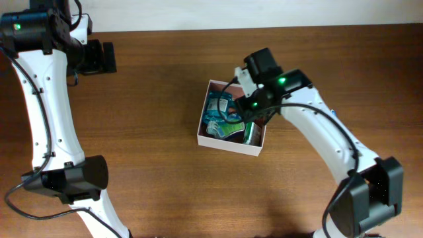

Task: Pack container
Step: 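Place the razor into the box and open the right gripper, then reach the right gripper to the blue toothbrush and grasp it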

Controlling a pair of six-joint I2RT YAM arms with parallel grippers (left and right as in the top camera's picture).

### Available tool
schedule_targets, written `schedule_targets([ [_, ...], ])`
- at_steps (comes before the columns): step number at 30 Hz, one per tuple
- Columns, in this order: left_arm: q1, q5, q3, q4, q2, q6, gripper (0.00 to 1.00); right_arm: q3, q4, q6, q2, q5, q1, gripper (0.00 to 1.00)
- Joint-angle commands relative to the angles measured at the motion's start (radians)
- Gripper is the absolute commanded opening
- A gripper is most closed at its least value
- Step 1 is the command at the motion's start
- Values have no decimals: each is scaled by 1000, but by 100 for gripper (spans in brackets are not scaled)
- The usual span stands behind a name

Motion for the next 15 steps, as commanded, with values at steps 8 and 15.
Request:
schedule_targets([
  [8, 3, -8, 14, 0, -31, -10, 99, -1, -71, 246, -69, 31, -510, 73],
  [15, 3, -8, 14, 0, -31, -10, 99, -93, -45, 245, 106, 36, -722, 71],
])
